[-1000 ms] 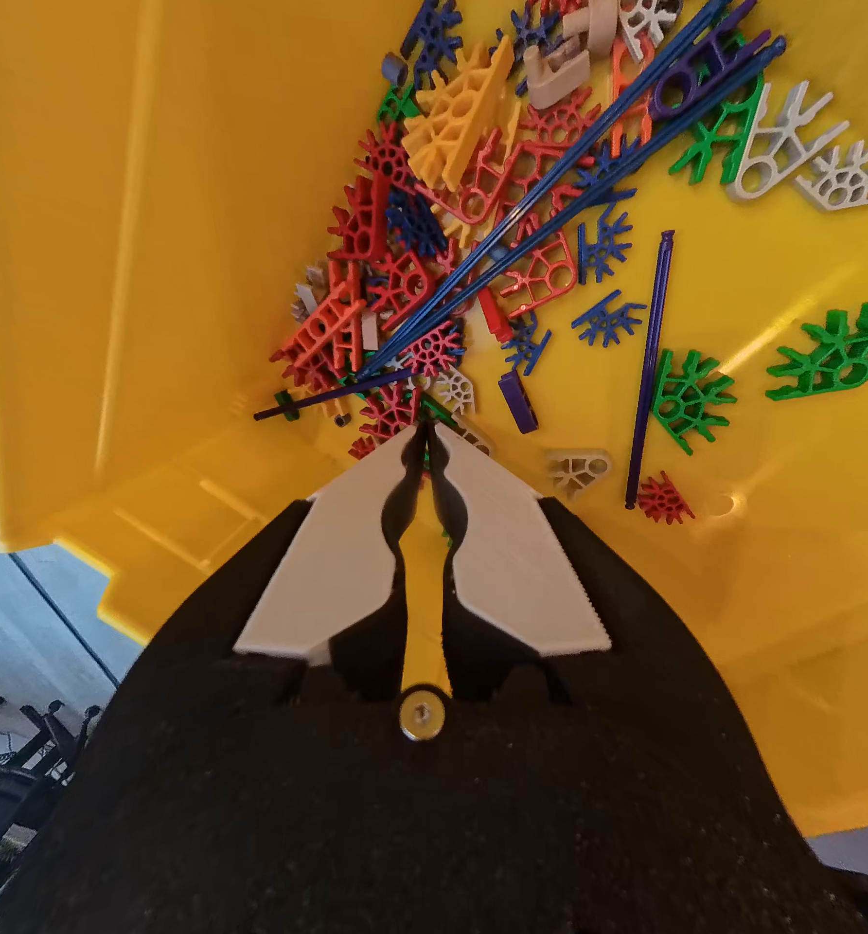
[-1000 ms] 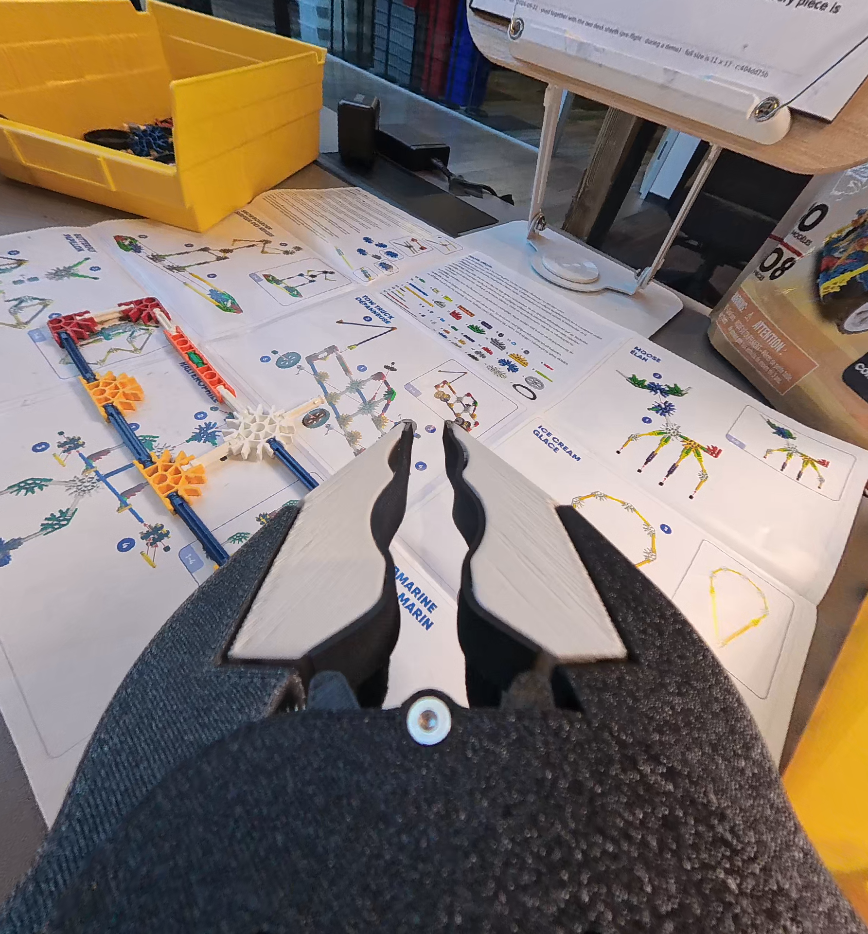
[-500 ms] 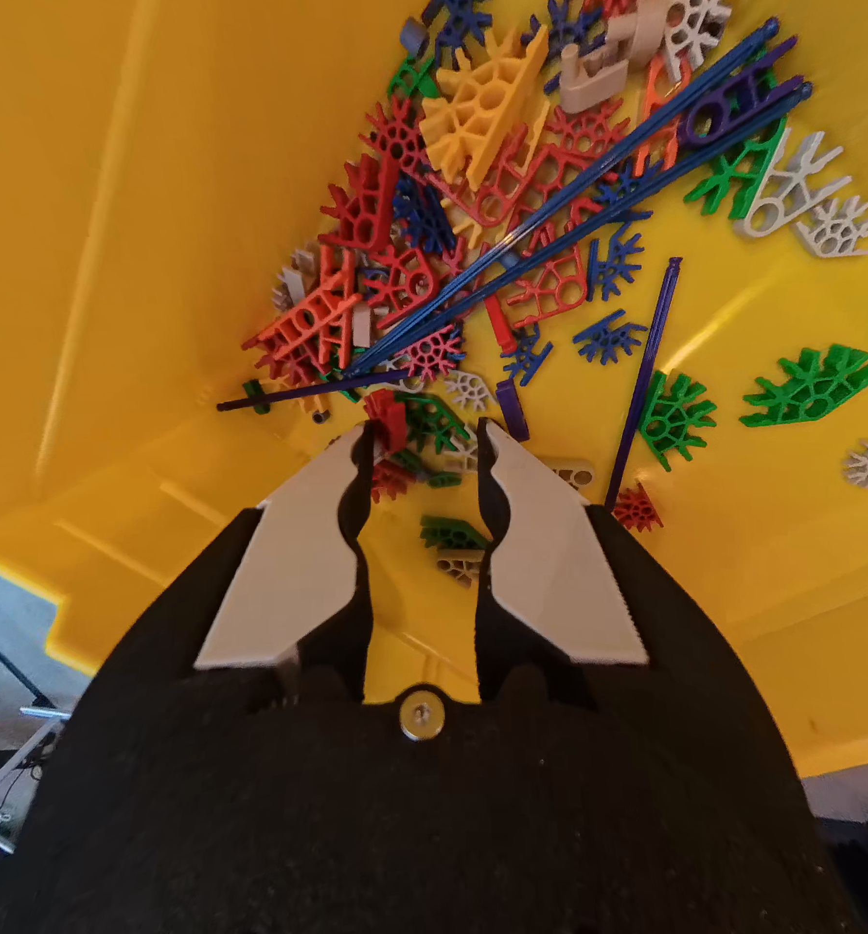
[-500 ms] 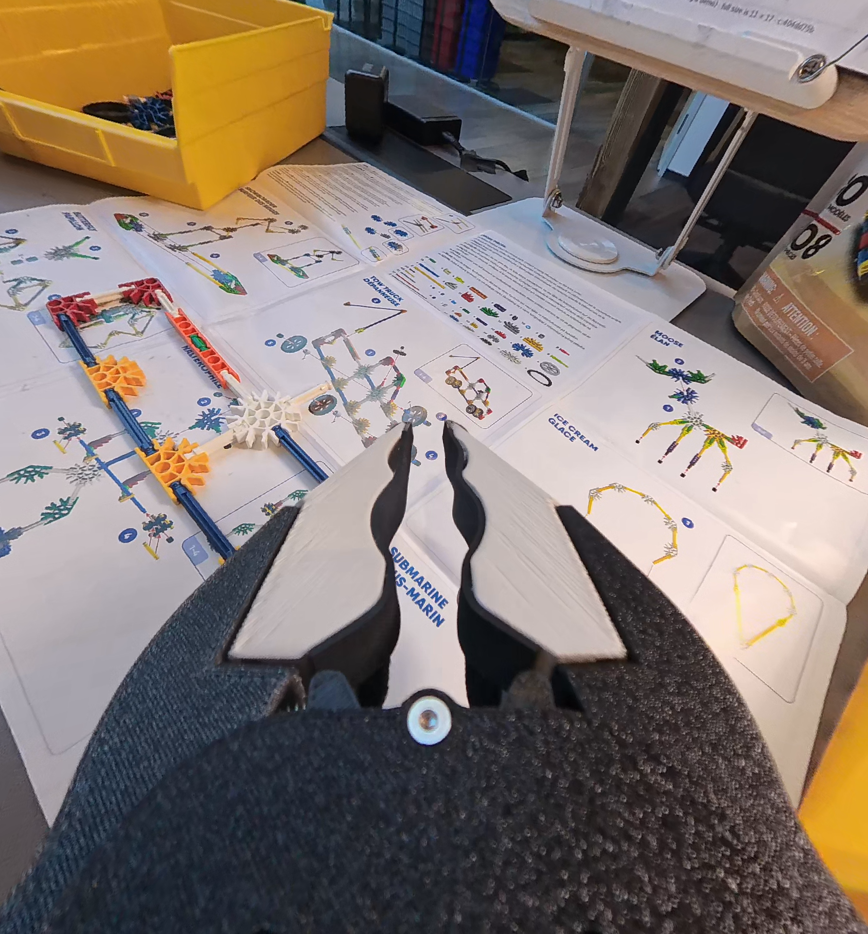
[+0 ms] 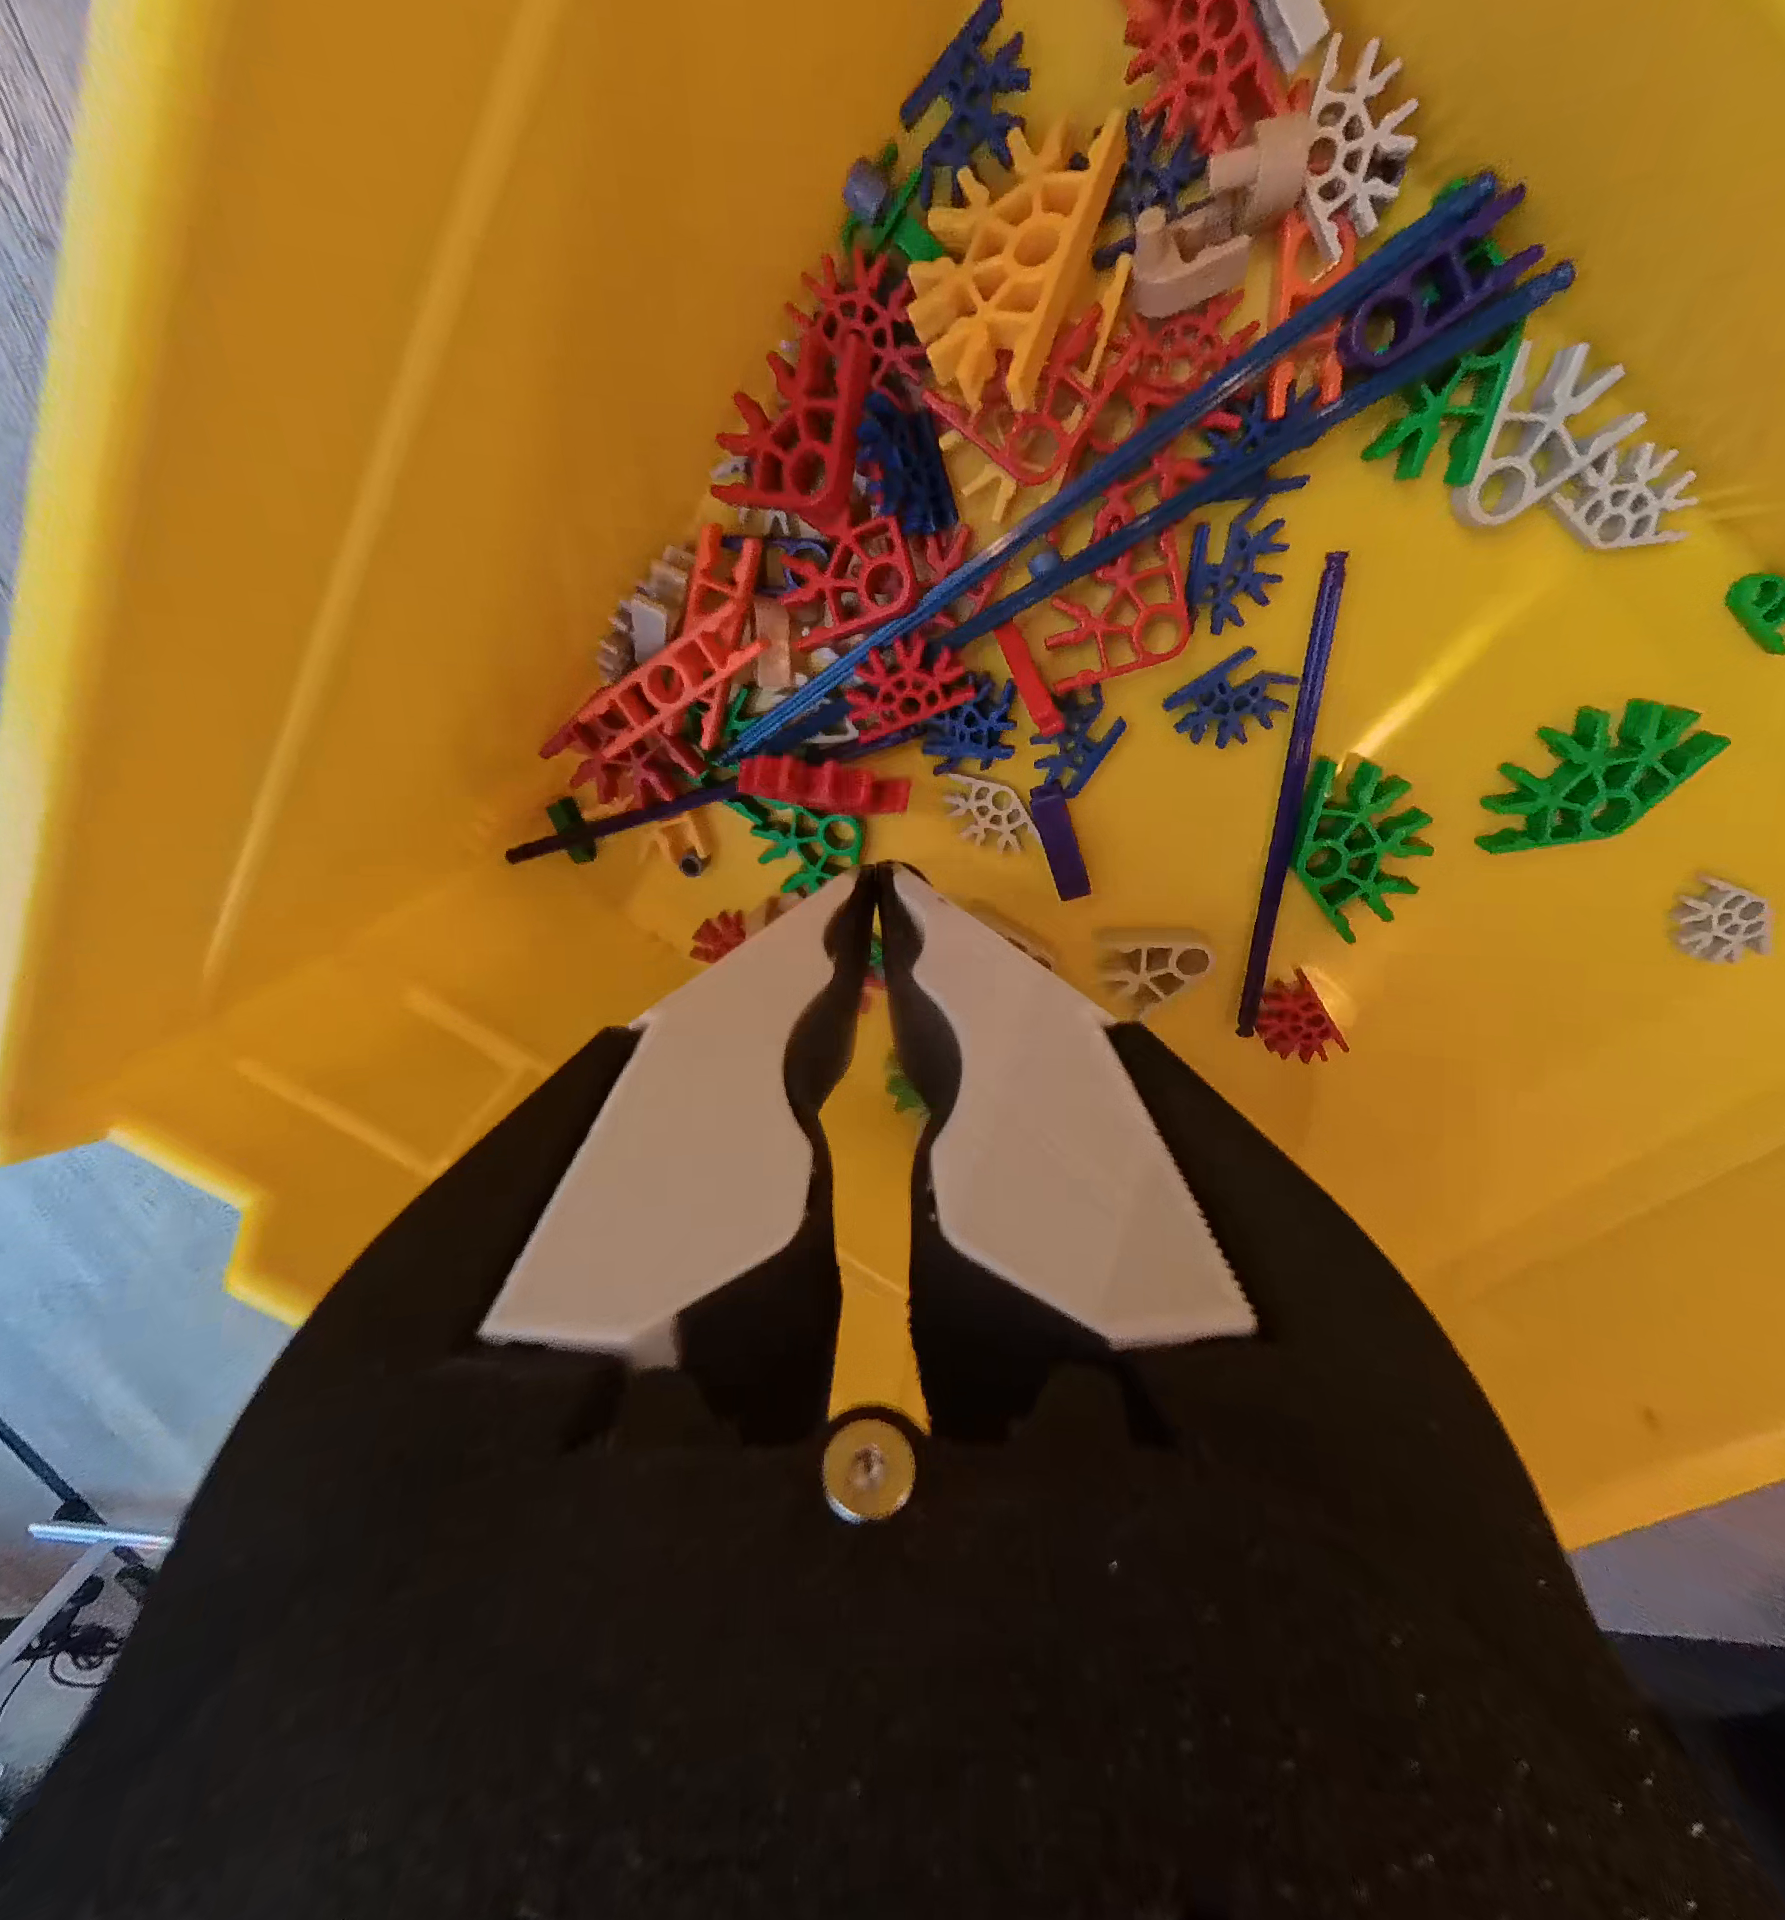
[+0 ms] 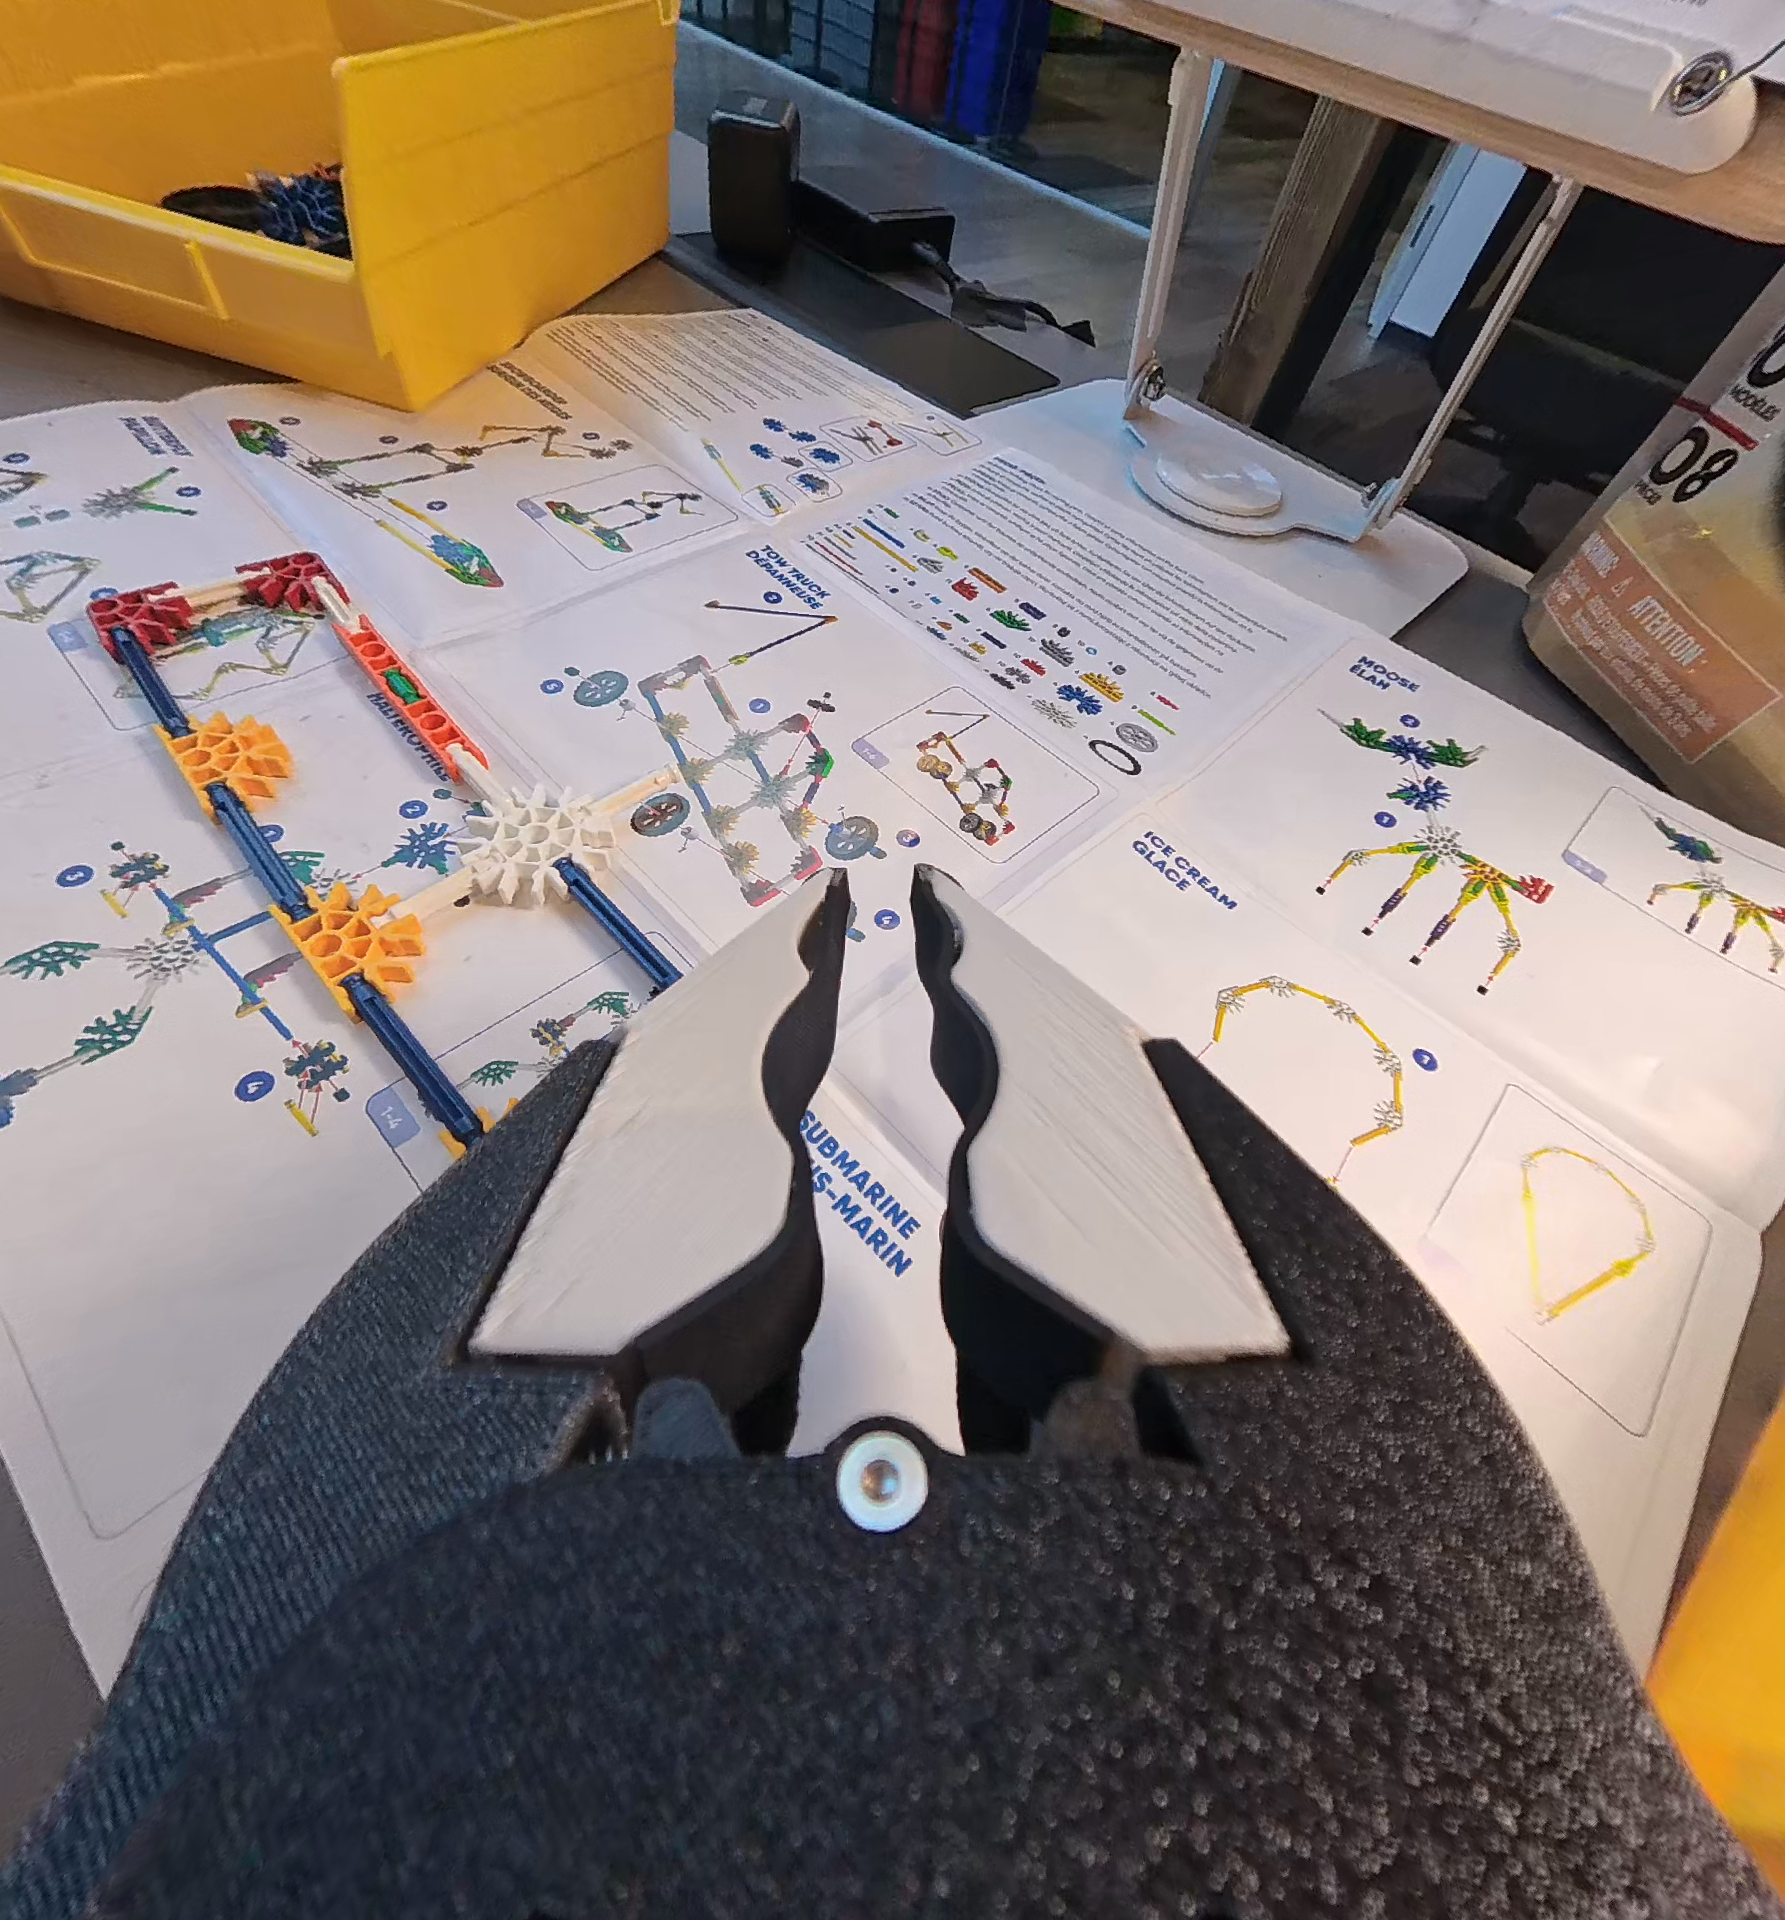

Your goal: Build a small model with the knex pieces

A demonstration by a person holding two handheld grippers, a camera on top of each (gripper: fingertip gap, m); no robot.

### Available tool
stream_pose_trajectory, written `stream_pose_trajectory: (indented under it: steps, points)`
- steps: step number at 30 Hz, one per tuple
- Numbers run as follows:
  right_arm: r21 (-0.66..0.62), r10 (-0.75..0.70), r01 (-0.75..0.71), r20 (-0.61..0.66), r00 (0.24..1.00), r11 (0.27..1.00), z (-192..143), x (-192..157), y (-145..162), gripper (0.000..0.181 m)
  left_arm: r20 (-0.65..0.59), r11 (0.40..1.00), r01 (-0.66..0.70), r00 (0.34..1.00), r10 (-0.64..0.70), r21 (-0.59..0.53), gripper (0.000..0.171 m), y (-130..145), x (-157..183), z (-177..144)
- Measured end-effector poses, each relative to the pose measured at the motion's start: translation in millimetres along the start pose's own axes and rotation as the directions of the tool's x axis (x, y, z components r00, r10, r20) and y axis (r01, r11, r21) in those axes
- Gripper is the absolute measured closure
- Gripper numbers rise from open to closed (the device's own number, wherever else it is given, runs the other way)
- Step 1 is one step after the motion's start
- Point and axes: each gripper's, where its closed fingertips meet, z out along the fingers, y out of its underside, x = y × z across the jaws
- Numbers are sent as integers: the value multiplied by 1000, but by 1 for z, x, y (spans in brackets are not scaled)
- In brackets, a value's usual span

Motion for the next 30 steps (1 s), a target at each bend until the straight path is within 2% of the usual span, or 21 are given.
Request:
stream_pose_trajectory:
  steps: [3,16,22,25,30]
  points:
    - [3,-4,4,3,1000,1000,-1,-1,-1,170,33,1000,-13,999,14,-4,171,4,-4,-5]
    - [13,-5,5,6,1000,1000,-2,-1,-3,170,63,994,-24,998,17,111,169,-7,-9,-36]
    - [-2,1,-1,3,1000,1000,0,-1,0,170,52,999,-30,998,27,45,151,-3,-10,-17]
    - [-9,4,-4,-4,1000,1000,1,0,1,170,64,999,-47,997,47,-2,149,-2,-12,-2]
    - [-21,13,-13,-12,1000,1000,3,2,3,169,-29,998,-64,997,65,20,145,-15,4,7]
